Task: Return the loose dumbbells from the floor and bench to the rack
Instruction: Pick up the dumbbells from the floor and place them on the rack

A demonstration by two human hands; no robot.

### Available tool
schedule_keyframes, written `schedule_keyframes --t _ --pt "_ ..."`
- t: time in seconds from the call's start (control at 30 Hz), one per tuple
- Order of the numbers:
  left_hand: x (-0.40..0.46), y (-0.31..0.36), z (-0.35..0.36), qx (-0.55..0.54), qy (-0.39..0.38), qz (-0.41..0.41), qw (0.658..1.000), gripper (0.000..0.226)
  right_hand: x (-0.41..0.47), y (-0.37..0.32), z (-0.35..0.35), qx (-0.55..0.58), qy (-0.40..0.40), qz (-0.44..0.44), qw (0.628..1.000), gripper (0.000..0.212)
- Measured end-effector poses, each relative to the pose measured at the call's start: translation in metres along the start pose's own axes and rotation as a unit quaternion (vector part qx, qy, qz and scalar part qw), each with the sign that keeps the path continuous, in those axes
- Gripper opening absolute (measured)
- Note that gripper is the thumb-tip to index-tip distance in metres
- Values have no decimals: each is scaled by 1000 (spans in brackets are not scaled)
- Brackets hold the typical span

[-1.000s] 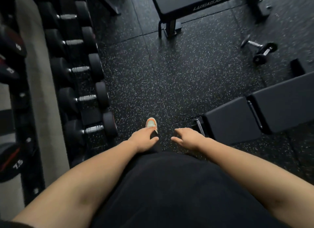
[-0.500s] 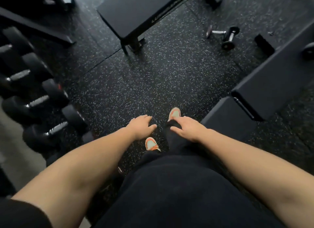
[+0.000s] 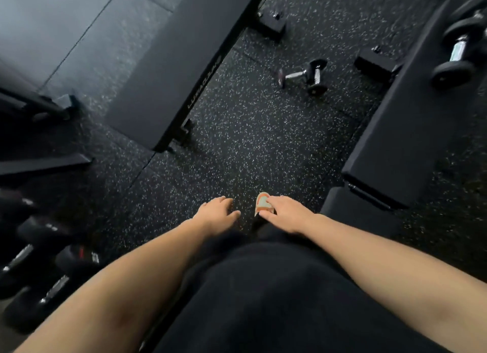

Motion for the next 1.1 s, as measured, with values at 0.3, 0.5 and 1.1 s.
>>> schedule_keyframes --t 0.3,0.5,1.1 --pt "94 31 -155 23 31 51 998 67 57 8 -126 45 52 18 997 72" --pt "159 49 -239 62 24 97 993 59 107 9 -203 47 77 44 995 71" --pt "362 149 -450 181 -51 176 966 61 234 53 -435 108 138 81 981 74"
Point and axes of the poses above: each hand's wrist, its own x-axis towards the middle knuckle, its own z-axis out of the palm, y = z × x, the point moved 7 cm from there along x, towards the middle knuckle, and after that the axes turned 7 degrees about x, right-handed, at the moved point
